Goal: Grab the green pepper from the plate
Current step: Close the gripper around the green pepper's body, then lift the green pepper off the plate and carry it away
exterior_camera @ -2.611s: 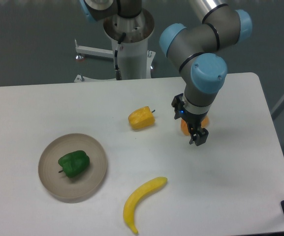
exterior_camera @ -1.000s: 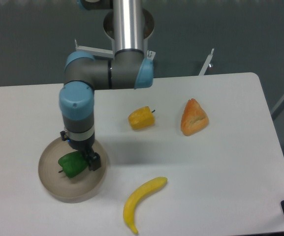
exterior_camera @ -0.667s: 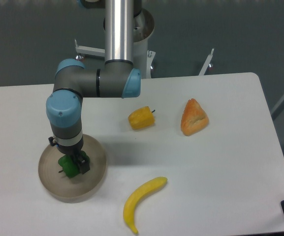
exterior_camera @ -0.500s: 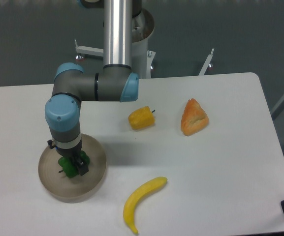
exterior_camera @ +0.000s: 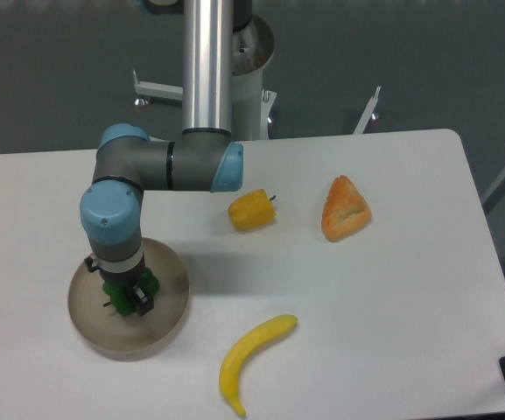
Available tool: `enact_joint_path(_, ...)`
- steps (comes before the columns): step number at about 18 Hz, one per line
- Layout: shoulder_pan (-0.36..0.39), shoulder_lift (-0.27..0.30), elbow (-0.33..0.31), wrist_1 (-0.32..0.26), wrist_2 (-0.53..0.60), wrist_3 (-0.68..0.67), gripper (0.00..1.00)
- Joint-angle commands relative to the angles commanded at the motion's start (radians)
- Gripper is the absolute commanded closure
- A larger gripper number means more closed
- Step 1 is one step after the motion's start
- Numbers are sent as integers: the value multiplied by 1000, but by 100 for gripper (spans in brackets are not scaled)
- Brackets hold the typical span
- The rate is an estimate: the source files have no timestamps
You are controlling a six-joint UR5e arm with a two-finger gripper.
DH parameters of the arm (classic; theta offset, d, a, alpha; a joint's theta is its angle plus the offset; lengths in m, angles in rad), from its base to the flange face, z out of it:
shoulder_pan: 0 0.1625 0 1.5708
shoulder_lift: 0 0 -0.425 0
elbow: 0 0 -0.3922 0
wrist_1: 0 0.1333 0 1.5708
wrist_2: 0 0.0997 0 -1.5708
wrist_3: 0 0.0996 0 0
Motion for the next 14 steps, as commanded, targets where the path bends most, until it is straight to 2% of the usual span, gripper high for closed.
enact_joint_path(3, 57, 77, 0, -2, -2, 3, 79)
enact_joint_path(7, 136, 147, -3, -11, -5, 46, 79)
enact_joint_path(9, 202, 178, -12, -21, -9, 49, 79)
enact_joint_path(10, 233, 193, -14, -47, -20, 63, 79)
enact_joint_path(14, 330, 235, -11, -214, -23, 240, 78)
